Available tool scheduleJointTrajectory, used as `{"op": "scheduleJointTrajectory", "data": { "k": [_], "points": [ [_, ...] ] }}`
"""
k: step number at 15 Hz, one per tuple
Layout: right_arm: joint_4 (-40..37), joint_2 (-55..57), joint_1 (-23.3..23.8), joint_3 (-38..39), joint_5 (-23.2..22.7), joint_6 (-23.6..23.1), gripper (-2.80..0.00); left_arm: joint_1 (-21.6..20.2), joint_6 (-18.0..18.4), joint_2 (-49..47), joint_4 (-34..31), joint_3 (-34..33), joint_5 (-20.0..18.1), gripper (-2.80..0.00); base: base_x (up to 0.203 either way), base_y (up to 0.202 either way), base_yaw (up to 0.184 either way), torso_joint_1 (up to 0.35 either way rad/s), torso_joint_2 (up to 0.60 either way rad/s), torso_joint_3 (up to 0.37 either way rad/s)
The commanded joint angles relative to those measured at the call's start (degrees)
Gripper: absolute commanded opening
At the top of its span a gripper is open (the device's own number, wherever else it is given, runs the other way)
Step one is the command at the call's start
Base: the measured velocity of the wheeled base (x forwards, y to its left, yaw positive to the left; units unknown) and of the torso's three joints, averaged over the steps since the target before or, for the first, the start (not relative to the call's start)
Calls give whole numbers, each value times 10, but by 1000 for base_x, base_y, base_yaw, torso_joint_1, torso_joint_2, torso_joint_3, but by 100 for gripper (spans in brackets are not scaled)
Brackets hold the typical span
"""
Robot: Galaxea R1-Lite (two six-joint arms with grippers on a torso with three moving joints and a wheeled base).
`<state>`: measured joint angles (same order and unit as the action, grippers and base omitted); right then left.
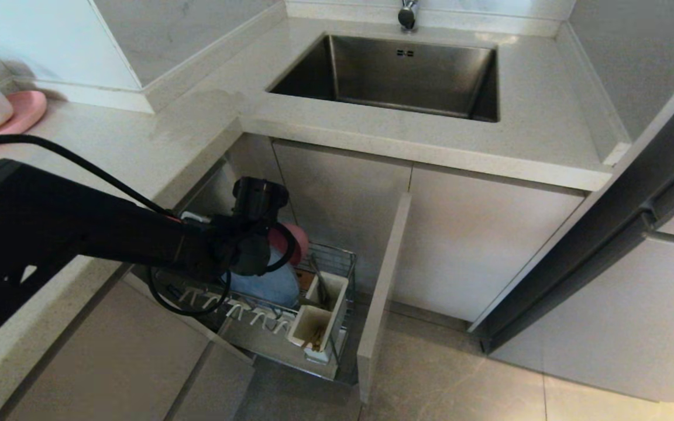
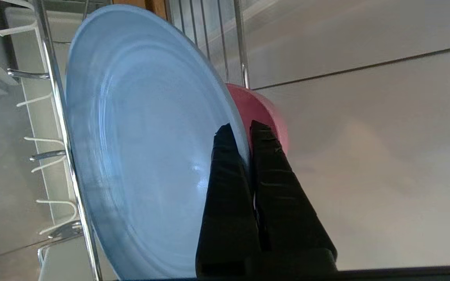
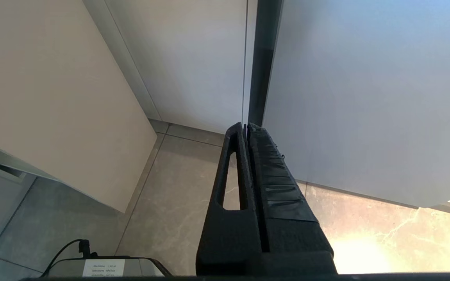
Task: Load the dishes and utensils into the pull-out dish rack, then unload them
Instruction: Pick up the plate and place it in the cupboard
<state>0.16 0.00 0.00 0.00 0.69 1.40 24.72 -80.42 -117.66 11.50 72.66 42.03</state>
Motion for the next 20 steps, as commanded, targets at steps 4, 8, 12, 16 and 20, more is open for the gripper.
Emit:
{"op": "scheduleJointTrajectory", "data": {
  "k": [4,8,12,16,20],
  "points": [
    [0,0,0,0,0,0,-280,-5,-4,-27,1,6,-1,-280,0,0,0,0,0,0],
    [0,1,0,0,0,0,-280,-5,-4,-43,-6,11,0,-280,0,0,0,0,0,0],
    [0,0,0,0,0,0,-280,-4,-4,-43,-12,13,0,-280,0,0,0,0,0,0],
    [0,1,0,0,0,0,-280,-3,-3,-35,-15,14,1,-280,0,0,0,0,0,0],
    [0,0,0,0,0,0,-280,-3,-3,-27,-15,14,3,-31,0,0,0,0,0,0]
  ]
}}
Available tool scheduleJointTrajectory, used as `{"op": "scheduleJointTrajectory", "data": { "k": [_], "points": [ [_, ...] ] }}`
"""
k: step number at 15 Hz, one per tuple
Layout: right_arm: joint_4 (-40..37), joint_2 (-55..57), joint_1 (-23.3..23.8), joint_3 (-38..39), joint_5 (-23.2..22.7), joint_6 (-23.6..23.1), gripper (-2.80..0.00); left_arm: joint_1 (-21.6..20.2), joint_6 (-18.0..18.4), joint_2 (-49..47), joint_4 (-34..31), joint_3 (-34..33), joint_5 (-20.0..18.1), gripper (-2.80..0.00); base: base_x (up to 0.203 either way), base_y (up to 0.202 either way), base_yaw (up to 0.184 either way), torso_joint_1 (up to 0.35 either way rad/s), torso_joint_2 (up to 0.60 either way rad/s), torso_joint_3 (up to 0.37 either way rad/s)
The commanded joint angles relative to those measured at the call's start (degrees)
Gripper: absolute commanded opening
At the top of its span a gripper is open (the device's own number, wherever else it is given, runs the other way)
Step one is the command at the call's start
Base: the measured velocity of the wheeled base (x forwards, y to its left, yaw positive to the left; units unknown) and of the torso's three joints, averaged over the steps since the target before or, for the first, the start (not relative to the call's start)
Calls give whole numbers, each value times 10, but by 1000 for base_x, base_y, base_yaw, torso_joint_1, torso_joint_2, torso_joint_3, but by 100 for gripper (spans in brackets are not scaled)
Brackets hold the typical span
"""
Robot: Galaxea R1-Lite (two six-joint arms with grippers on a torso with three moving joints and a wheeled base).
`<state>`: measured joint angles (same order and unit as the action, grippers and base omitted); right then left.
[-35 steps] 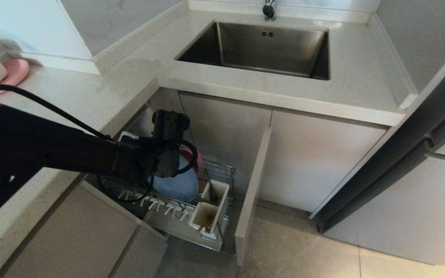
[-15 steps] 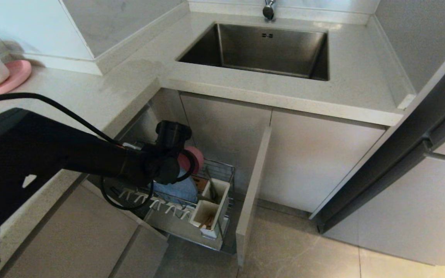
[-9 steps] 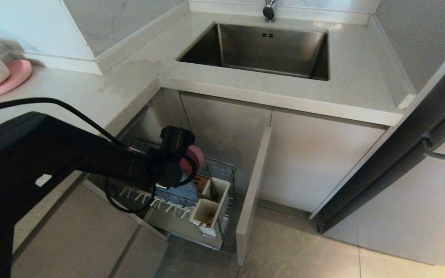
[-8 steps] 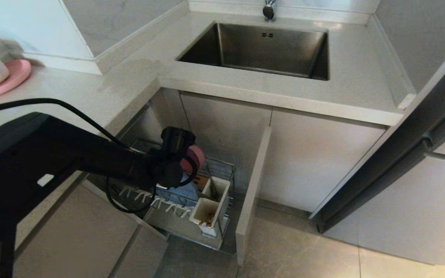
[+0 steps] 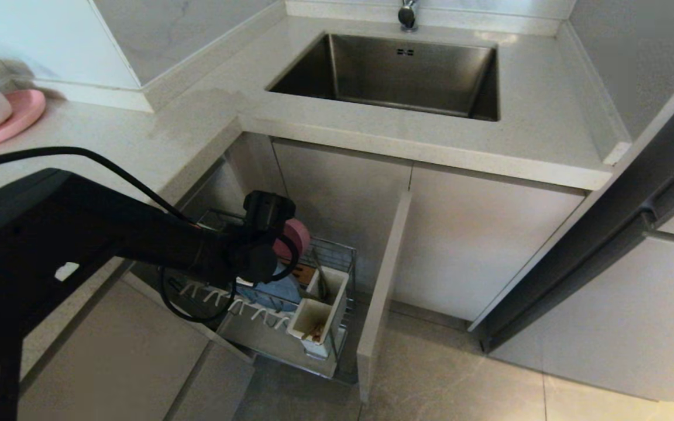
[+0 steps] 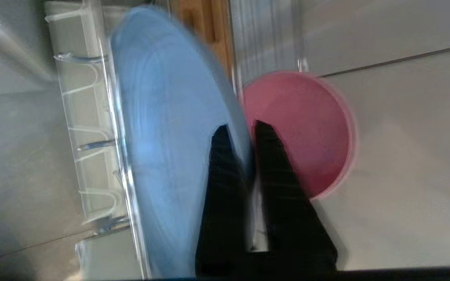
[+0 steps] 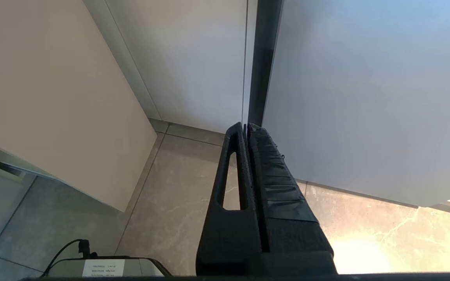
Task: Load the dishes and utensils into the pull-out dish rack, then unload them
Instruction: Pick up the plate and place it in the cupboard
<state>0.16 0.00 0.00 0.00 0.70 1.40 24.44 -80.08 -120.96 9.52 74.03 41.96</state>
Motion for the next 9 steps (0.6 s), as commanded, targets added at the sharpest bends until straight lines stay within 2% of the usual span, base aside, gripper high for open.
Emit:
{"op": "scheduleJointTrajectory", "data": {
  "k": [1,9],
  "points": [
    [0,0,0,0,0,0,-280,0,-4,7,4,1,4,0,0,0,0,0,0,0],
    [0,0,0,0,0,0,-280,3,-2,43,-24,1,5,0,0,0,0,0,0,0]
  ]
}}
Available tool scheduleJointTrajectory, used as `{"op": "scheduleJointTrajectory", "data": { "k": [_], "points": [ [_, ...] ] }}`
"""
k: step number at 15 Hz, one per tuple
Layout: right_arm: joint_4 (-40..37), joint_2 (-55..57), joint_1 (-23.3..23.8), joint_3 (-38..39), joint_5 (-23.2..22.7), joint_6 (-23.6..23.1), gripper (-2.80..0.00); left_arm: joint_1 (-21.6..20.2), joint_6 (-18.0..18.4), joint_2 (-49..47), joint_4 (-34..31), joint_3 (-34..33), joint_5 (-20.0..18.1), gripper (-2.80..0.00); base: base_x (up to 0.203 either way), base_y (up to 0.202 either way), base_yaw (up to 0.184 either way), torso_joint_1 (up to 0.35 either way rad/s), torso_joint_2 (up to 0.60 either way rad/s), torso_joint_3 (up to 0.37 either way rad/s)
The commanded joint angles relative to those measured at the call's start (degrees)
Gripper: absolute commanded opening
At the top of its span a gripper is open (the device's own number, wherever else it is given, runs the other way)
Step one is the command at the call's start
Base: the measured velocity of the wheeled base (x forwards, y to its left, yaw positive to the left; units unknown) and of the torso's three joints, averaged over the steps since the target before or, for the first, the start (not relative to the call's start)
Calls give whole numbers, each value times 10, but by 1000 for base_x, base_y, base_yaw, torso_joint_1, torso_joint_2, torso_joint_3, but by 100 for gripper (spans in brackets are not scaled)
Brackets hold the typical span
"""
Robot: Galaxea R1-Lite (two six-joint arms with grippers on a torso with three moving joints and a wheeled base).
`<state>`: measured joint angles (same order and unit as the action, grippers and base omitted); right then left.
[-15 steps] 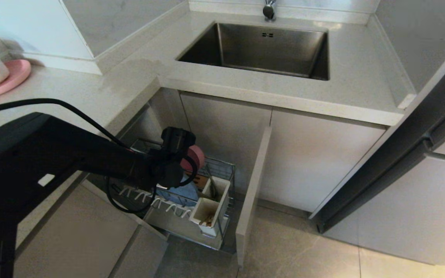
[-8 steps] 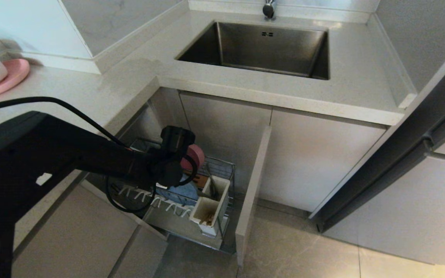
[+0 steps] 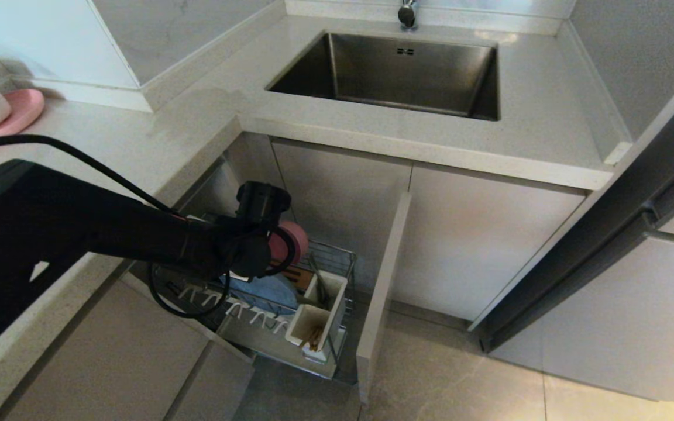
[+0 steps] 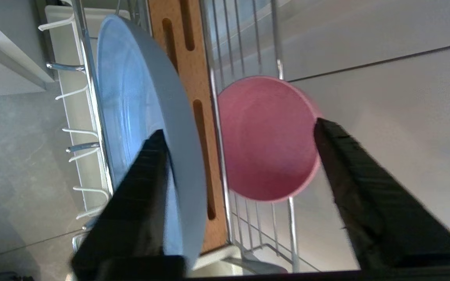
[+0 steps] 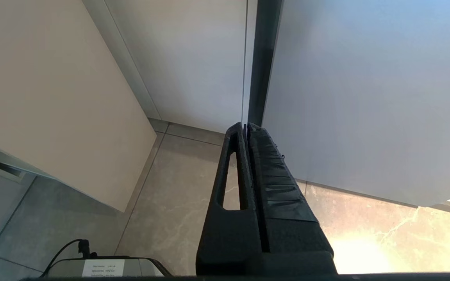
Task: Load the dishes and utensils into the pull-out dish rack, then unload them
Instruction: Pick up the plate and place it in the cupboard
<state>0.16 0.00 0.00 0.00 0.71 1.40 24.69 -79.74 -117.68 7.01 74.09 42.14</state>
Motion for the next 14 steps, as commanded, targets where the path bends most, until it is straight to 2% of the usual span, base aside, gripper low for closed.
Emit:
{"op": "scheduleJointTrajectory", "data": {
  "k": [1,8,11,14],
  "points": [
    [0,1,0,0,0,0,-280,2,-5,19,-3,0,3,0,0,0,0,0,0,0],
    [0,1,0,0,0,0,-280,15,-5,64,-47,5,4,0,0,0,0,0,0,0],
    [0,0,0,0,0,0,-280,36,-7,111,-106,21,-8,0,0,0,0,0,0,0],
    [0,0,0,0,0,0,-280,53,-7,138,-124,25,-16,0,0,0,0,0,0,0]
  ]
}}
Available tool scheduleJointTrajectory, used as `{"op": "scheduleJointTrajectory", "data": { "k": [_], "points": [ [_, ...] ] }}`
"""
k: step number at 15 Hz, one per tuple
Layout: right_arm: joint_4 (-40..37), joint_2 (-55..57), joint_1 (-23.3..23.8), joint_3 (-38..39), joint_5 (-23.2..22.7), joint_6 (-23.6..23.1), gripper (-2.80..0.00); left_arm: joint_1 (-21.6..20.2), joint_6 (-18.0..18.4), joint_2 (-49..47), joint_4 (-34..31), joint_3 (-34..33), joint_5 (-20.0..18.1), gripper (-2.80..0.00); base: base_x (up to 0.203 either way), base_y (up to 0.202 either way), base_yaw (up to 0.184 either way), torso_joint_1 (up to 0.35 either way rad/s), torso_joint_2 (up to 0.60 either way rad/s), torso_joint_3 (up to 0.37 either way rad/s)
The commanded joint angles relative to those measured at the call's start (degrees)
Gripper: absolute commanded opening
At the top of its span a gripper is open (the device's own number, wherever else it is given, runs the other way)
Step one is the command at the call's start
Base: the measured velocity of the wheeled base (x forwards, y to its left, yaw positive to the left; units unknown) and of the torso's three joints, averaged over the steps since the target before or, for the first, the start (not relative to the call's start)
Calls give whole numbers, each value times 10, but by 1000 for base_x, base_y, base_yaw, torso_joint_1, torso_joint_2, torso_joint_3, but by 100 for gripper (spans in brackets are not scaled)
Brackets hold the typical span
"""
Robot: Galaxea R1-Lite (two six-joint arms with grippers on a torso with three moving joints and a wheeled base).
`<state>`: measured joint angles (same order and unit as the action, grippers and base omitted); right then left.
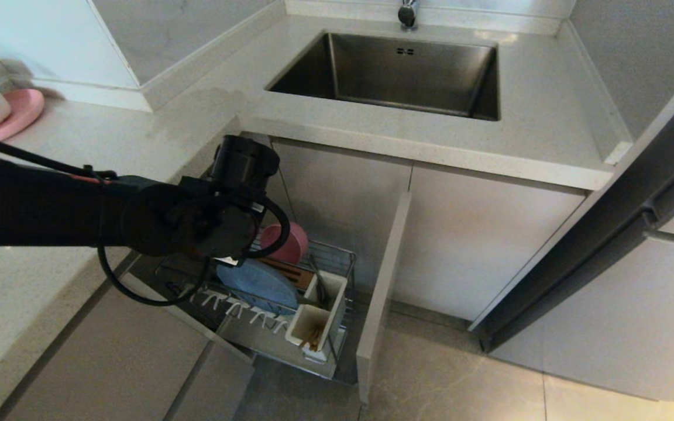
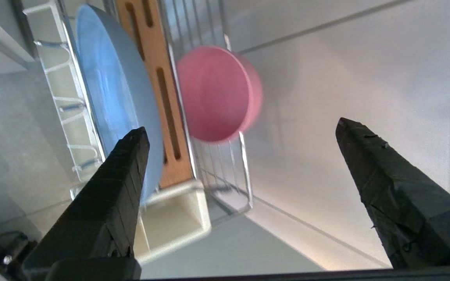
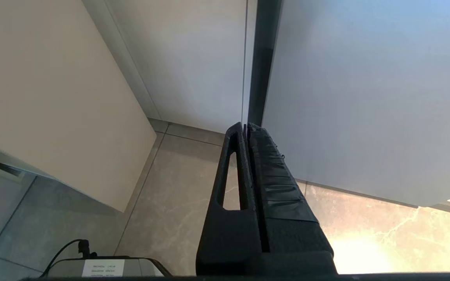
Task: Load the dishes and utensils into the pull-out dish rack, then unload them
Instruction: Pick up the plate and place it in the cupboard, then take the plate out of the cupboard
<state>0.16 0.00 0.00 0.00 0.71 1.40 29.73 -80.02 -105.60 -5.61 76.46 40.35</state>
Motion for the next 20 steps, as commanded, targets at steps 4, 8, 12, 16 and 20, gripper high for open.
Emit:
{"op": "scheduleJointTrajectory", "data": {
  "k": [4,8,12,16,20],
  "points": [
    [0,1,0,0,0,0,-280,22,-3,48,-23,4,5,-280,0,0,0,0,0,0],
    [0,1,0,0,0,0,-280,50,4,92,-78,17,4,-280,0,0,0,0,0,0],
    [0,0,0,0,0,0,-280,93,34,138,-141,31,9,-280,0,0,0,0,0,0],
    [0,1,0,0,0,0,-280,119,97,192,-166,32,47,-280,0,0,0,0,0,0],
    [0,0,0,0,0,0,-280,123,192,272,-167,31,59,-280,0,0,0,0,0,0]
  ]
}}
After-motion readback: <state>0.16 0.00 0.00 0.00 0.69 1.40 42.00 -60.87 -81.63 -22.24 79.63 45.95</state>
